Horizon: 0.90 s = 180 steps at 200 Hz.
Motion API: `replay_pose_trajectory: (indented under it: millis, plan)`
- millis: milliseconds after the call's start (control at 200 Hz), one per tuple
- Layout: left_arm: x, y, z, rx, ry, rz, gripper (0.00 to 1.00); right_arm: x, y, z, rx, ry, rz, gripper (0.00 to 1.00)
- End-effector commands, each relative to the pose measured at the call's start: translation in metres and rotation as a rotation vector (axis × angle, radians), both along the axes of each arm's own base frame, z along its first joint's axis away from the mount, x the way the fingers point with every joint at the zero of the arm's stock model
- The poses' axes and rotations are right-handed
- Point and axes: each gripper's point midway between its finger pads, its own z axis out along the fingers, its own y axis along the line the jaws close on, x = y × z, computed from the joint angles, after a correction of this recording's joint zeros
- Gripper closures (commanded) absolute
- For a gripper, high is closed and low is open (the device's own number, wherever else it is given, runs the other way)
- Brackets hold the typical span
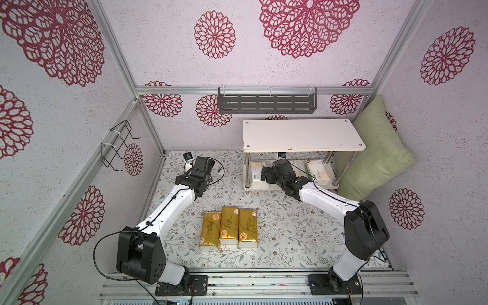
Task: Place the tissue boxes on the shelf by color
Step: Place a box of tissues on the shelf, then adjust the box of tissues at the center of the board.
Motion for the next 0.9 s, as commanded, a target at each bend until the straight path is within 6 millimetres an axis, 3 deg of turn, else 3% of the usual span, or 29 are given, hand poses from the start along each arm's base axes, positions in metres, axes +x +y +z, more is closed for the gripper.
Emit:
replay_pose_trajectory:
  millis: [0,350,660,896]
  plan:
    - [-0.001,-0.012,-0.001,-0.012,0.007,-0.029,0.03,-0.009,-0.011,0.027,-0.013,-0.048,0.011,0.01]
    - [-0.027,-0.046,-0.026,-0.07,0.082,-0.12,0.03,-0.047,-0.03,0.024,-0.051,-0.004,0.063,0.01]
    - [-0.062,-0.065,-0.052,-0.125,0.142,-0.155,0.02,-0.088,-0.058,-0.012,-0.118,0.086,0.061,0.01]
    - [-0.086,-0.073,-0.067,-0.124,0.22,-0.169,0.02,-0.106,-0.063,-0.037,-0.118,0.142,0.07,0.01]
